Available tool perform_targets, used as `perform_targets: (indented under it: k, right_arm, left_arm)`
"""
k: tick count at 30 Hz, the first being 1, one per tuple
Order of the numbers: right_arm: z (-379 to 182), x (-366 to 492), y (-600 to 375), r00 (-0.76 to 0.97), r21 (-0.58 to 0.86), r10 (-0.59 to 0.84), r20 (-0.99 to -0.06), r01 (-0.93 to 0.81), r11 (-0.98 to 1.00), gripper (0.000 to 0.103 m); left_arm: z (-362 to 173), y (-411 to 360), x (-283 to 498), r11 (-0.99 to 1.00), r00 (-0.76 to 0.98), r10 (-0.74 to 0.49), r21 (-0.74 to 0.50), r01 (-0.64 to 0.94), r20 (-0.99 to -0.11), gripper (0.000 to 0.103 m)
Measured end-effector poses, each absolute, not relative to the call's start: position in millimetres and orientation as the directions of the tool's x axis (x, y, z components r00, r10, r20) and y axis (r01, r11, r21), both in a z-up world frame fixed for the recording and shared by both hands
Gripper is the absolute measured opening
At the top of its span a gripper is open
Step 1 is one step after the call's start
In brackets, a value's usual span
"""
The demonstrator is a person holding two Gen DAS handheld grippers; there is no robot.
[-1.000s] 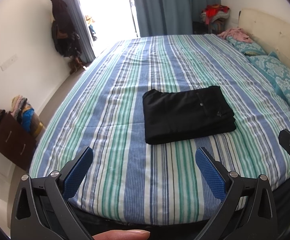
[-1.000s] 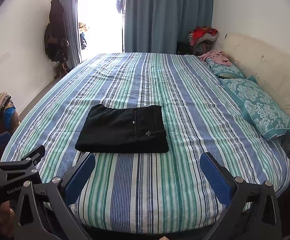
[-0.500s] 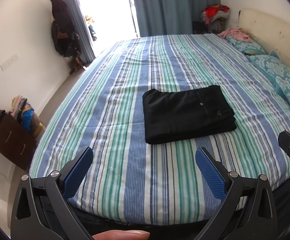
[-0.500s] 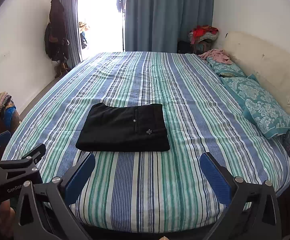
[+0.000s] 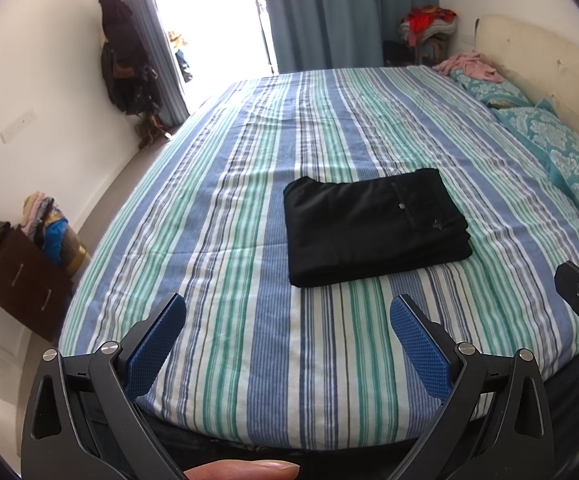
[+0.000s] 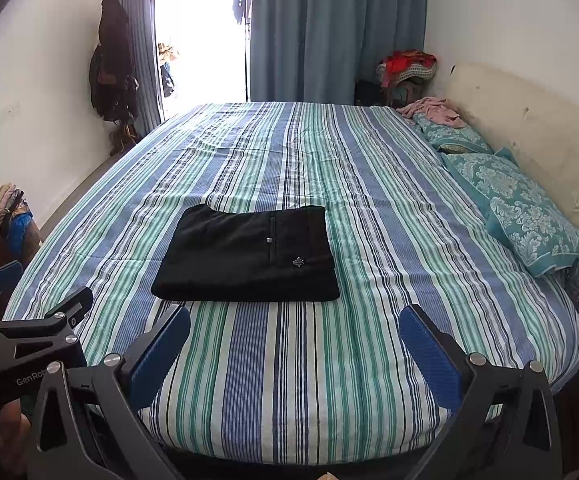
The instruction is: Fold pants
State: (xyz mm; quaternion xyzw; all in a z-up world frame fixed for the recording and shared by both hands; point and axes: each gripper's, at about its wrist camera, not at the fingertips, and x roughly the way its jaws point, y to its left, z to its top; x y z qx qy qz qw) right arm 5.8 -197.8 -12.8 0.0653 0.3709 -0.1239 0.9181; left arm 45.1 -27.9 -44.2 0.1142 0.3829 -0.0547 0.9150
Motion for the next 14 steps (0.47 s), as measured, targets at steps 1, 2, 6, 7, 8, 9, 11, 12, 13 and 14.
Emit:
perform_targets:
  k: [1,2,6,7,8,9,11,12,13,14]
  right_arm:
    - [-13.3,6.1,-197.7,0.693,0.026,-0.18,-0.698,0.276,0.961,0.103]
    - [-13.3,6.0,-197.7,0.694,0.026,-0.18,-0.698,0.275,0.961,0.103]
    - [-15.4,7.0,-196.7,0.69,0.025,-0.175,-0.702,0.27,0.963,0.103]
    - [-15.8,7.0,-196.4,0.69,0.026,-0.174,-0.702,0.269,0.963,0.103]
    - [-16.4,6.8,-196.1,0.691,0.025,-0.174,-0.702,0.268,0.963,0.103]
    - [-16.7,7.0,-195.9,0.69,0.024,-0.175,-0.702,0.268,0.963,0.103]
    - [-18.0,7.4,-195.2,0.686,0.021,-0.175,-0.706,0.267,0.963,0.103]
    - [-19.0,7.7,-195.2,0.684,0.021,-0.174,-0.709,0.267,0.963,0.103]
    - [-20.7,8.4,-195.3,0.682,0.021,-0.173,-0.711,0.267,0.964,0.103]
    - [-21.9,8.9,-195.5,0.68,0.023,-0.171,-0.713,0.265,0.964,0.103]
  left_arm:
    - [-44.7,-27.6,45.3,0.968,0.7,-0.011,0.169,0.188,-0.714,0.102]
    - [-46.0,-27.8,45.7,0.967,0.699,-0.01,0.171,0.188,-0.715,0.102]
    - [-49.8,-26.4,47.7,0.967,0.691,-0.021,0.162,0.199,-0.723,0.102]
    - [-50.3,-25.7,48.2,0.967,0.689,-0.026,0.157,0.202,-0.725,0.102]
    - [-50.5,-25.2,48.7,0.968,0.686,-0.032,0.149,0.204,-0.727,0.102]
    - [-50.9,-24.5,49.3,0.969,0.682,-0.04,0.138,0.205,-0.73,0.102]
    - [-51.3,-21.3,49.3,0.972,0.683,-0.062,0.111,0.206,-0.728,0.102]
    - [-51.5,-20.3,49.3,0.973,0.687,-0.063,0.107,0.202,-0.724,0.102]
    - [-51.9,-20.0,49.6,0.973,0.689,-0.06,0.111,0.201,-0.722,0.102]
    - [-52.6,-19.7,49.9,0.973,0.691,-0.055,0.118,0.2,-0.721,0.102]
